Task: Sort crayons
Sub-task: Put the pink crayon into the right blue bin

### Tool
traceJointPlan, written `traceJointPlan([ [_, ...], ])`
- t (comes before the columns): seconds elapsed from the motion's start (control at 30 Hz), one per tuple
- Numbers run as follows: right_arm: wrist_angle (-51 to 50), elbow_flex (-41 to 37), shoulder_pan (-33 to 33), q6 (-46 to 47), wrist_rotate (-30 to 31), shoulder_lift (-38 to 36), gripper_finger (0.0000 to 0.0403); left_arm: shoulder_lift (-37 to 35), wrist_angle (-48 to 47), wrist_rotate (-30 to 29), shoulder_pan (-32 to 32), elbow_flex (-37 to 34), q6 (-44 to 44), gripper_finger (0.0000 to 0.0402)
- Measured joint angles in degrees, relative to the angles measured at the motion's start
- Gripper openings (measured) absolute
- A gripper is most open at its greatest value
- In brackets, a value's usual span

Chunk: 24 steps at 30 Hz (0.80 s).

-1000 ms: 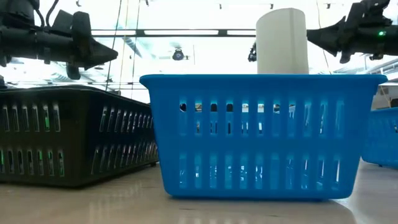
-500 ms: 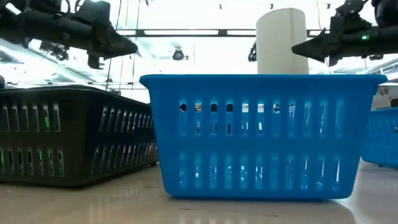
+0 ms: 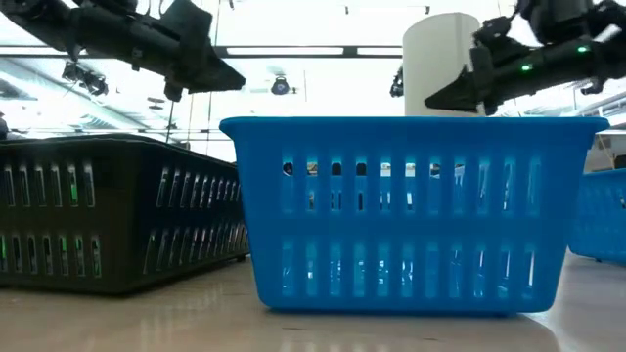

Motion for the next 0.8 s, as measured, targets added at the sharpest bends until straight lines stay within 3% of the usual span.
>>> traceJointPlan([
  [0.3, -0.03, 9.13, -3.66, -0.59, -9.27, 16.65, 0.0082, 4.17, -0.45, 0.23, 2.3, 0.68, 4.86, 0.0182],
  [0.47, -6.46, 15.94, -5.15, -2.32, -15.13, 25.29, 0.0102, 5.41, 1.49, 1.77, 2.6, 0.66, 7.95, 0.0184],
  [0.67, -21.63, 25.42, -5.3, -5.36, -15.56, 32.52, 0.0107, 5.39, 5.21, 1.8, 1.0, 0.66, 8.15, 0.0181],
  [0.8, -23.68, 28.79, -5.43, -5.87, -19.74, 37.23, 0.0108, 5.39, 6.89, 1.82, 0.57, 0.66, 8.16, 0.0181],
])
